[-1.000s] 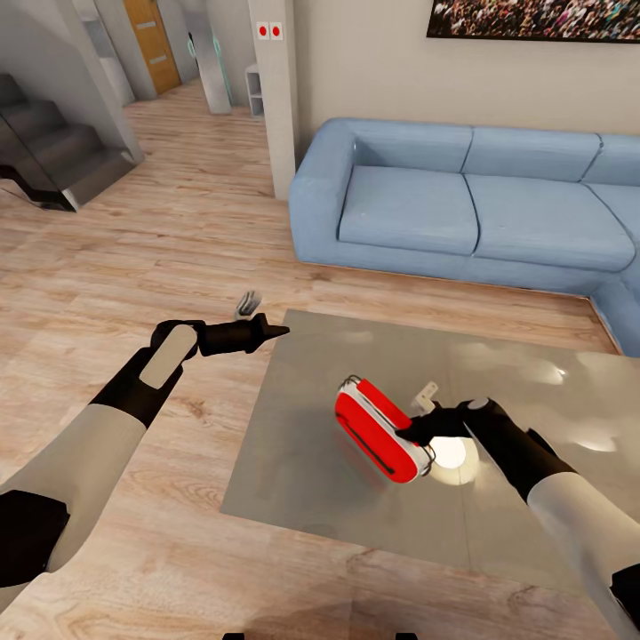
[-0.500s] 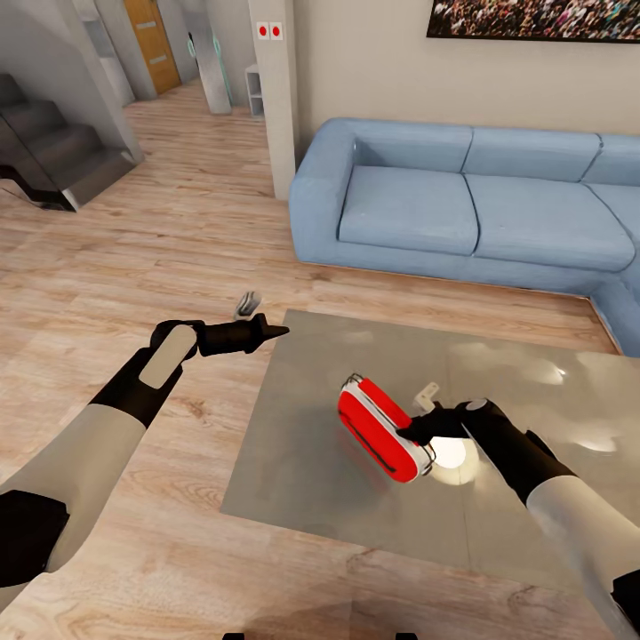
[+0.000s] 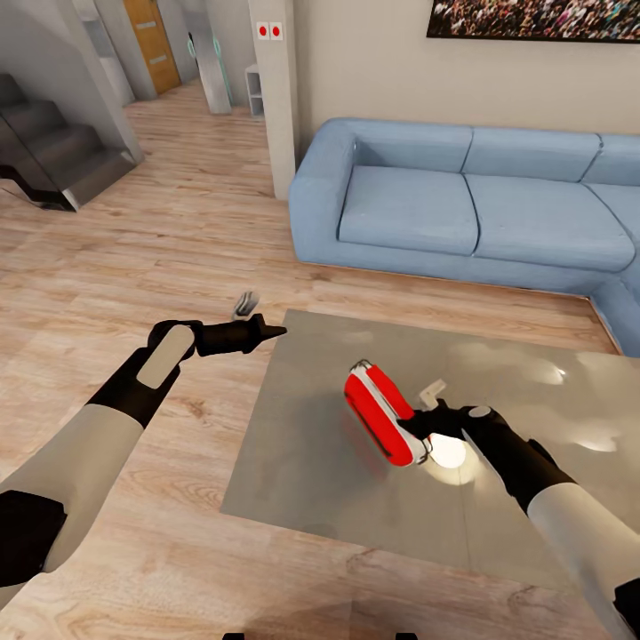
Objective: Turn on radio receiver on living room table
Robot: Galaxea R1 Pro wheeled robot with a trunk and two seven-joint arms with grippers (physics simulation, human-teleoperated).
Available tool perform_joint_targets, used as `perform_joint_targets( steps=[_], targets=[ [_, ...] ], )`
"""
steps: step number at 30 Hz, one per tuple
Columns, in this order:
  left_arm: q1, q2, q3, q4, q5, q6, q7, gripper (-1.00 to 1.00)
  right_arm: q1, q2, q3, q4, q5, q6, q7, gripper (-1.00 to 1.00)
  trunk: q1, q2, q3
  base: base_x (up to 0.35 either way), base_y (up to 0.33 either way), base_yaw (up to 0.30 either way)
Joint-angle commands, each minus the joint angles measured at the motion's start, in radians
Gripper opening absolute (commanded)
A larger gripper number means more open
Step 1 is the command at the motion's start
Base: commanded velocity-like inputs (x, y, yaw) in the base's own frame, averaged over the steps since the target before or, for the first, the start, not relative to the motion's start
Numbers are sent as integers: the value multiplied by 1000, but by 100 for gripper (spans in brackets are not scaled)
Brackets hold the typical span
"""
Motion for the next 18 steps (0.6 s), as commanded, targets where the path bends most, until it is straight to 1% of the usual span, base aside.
perform_joint_targets(
  steps=[1,7,10,11,13,18],
  targets=[
    [0,0,0,0,0,0,0,-100,1,0,0,0,-2,-1,-1,-100,0,0,0,0,0,0],
    [0,0,0,1,0,0,0,-100,7,3,0,1,-1,-6,-3,-100,0,0,0,0,0,0],
    [0,-1,0,1,0,0,0,-100,8,8,0,10,-1,-6,-3,-100,0,0,0,0,0,0],
    [0,-1,0,1,0,0,0,-100,8,19,0,26,1,-7,-4,-100,0,0,0,0,0,0],
    [0,-1,0,4,0,0,0,-100,8,32,0,56,3,-19,-5,-100,0,0,0,0,0,0],
    [0,-1,0,9,0,0,0,-100,7,57,1,136,6,-86,-13,-100,0,0,0,0,0,0]
  ],
)
